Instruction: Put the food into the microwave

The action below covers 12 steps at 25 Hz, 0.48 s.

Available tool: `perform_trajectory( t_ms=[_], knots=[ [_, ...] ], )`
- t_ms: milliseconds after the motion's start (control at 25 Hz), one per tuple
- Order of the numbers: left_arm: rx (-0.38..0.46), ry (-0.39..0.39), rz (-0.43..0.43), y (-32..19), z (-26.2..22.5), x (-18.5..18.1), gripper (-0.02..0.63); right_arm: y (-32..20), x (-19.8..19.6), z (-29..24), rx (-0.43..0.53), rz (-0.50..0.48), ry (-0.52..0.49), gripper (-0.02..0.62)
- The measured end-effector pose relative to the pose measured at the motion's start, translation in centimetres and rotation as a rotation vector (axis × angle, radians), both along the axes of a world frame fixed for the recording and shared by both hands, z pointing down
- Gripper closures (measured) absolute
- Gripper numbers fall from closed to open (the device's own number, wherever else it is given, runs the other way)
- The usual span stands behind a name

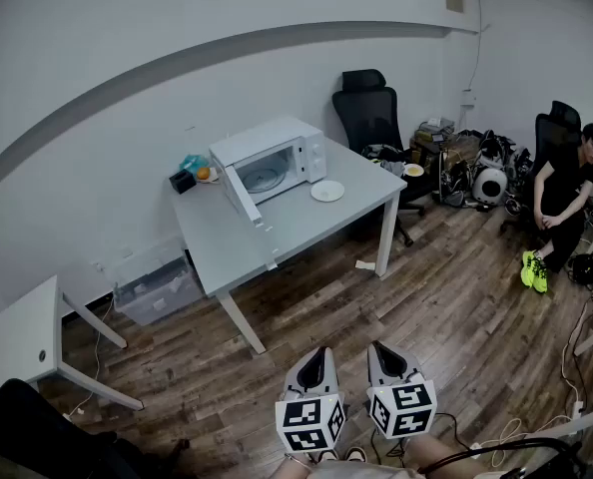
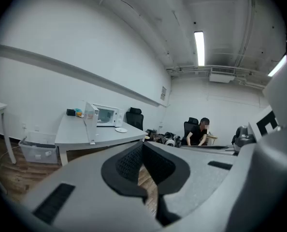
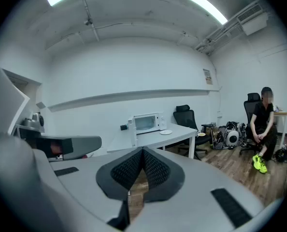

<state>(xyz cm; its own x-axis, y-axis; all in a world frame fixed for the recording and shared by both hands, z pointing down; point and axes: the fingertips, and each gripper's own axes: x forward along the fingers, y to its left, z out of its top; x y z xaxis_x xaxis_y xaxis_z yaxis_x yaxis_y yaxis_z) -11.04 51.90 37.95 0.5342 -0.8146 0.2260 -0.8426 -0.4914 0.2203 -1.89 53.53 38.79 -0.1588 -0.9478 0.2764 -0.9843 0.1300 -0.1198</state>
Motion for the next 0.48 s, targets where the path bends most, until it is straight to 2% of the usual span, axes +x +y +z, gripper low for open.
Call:
perform_trajectory(
  t_ms=[480],
  knots=[
    [-0.018,0.021,0.003,-0.1,0.5,-1.2,0.603,0.2,-0.6,0.1,0.003,0.018,0.011,0.58]
  ],
)
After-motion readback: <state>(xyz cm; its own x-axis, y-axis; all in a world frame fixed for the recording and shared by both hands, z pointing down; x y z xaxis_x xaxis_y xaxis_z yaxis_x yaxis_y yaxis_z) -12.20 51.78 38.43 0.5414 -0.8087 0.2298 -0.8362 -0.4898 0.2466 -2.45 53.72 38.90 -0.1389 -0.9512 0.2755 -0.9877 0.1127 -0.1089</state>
